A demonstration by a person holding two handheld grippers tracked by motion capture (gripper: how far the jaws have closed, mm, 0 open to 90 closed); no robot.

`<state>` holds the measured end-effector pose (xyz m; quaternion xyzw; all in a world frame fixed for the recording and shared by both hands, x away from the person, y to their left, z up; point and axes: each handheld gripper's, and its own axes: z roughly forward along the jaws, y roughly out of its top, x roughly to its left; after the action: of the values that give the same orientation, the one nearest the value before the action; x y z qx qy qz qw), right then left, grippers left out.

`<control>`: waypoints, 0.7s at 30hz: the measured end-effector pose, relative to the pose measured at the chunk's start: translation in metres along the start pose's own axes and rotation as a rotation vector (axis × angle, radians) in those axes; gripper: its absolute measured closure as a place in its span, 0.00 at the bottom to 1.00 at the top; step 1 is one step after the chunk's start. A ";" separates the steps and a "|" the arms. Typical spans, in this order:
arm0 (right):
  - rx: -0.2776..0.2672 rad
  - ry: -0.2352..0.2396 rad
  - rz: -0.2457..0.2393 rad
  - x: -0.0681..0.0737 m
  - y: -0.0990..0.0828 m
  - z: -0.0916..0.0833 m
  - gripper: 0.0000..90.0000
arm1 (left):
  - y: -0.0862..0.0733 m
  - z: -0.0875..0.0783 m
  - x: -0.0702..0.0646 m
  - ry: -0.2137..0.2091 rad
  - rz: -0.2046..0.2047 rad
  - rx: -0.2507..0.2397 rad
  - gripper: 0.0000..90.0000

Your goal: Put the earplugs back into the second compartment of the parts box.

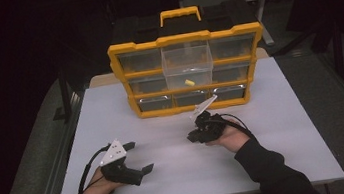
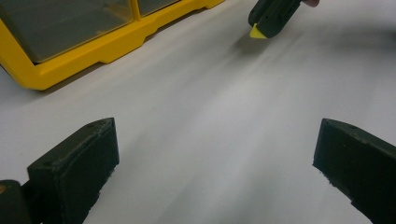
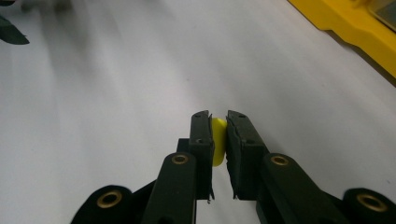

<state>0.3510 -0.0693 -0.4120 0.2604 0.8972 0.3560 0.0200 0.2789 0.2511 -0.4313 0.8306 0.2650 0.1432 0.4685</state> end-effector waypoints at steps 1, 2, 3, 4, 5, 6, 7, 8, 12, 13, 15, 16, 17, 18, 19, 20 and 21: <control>0.001 0.002 0.010 0.000 -0.001 -0.002 0.88 | 0.000 0.000 0.000 0.000 0.000 0.000 0.00; 0.002 0.000 0.000 -0.001 -0.002 -0.004 0.88 | 0.000 0.000 0.000 0.000 0.000 0.001 0.00; 0.002 -0.003 0.013 -0.001 -0.004 -0.007 0.88 | 0.000 0.000 0.000 0.000 0.000 0.001 0.00; 0.003 -0.004 0.019 -0.002 -0.005 -0.009 0.88 | 0.000 0.000 0.000 0.000 0.001 0.002 0.00; -0.001 -0.007 0.022 -0.003 -0.007 -0.012 0.88 | 0.000 0.000 0.000 0.000 0.000 0.002 0.00; -0.004 -0.012 0.022 -0.004 -0.008 -0.014 0.88 | 0.000 0.000 0.000 -0.001 0.000 0.002 0.00; -0.005 -0.016 0.022 -0.006 -0.010 -0.017 0.88 | 0.000 0.000 0.000 -0.001 0.000 0.002 0.00; -0.008 -0.019 0.026 -0.008 -0.011 -0.020 0.88 | 0.000 0.000 0.000 -0.001 0.000 0.003 0.00; -0.017 -0.033 0.044 -0.014 -0.016 -0.032 0.88 | 0.000 0.001 0.000 -0.001 0.001 0.005 0.00; -0.020 -0.032 0.044 -0.015 -0.017 -0.035 0.88 | 0.000 0.001 0.000 0.000 0.002 0.006 0.00; -0.026 -0.037 0.052 -0.018 -0.019 -0.042 0.88 | 0.000 0.001 0.000 0.000 0.002 0.006 0.00; -0.029 -0.039 0.056 -0.019 -0.019 -0.045 0.88 | 0.000 0.001 0.000 0.000 0.002 0.006 0.00; -0.030 -0.040 0.056 -0.021 -0.019 -0.049 0.88 | 0.000 0.001 0.000 -0.001 0.003 0.006 0.00; -0.032 -0.043 0.057 -0.022 -0.019 -0.052 0.88 | 0.000 0.001 0.000 -0.001 0.003 0.006 0.00; -0.035 -0.042 0.057 -0.023 -0.019 -0.056 0.88 | 0.000 0.001 0.000 -0.001 0.002 0.006 0.00; -0.037 -0.041 0.060 -0.024 -0.019 -0.059 0.88 | 0.000 0.001 0.000 0.000 0.002 0.006 0.00; -0.038 -0.044 0.058 -0.025 -0.018 -0.062 0.88 | 0.000 0.001 0.000 0.000 0.001 0.006 0.00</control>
<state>0.3506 -0.1319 -0.3813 0.2934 0.8817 0.3679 0.0343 0.2793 0.2503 -0.4323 0.8320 0.2650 0.1426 0.4660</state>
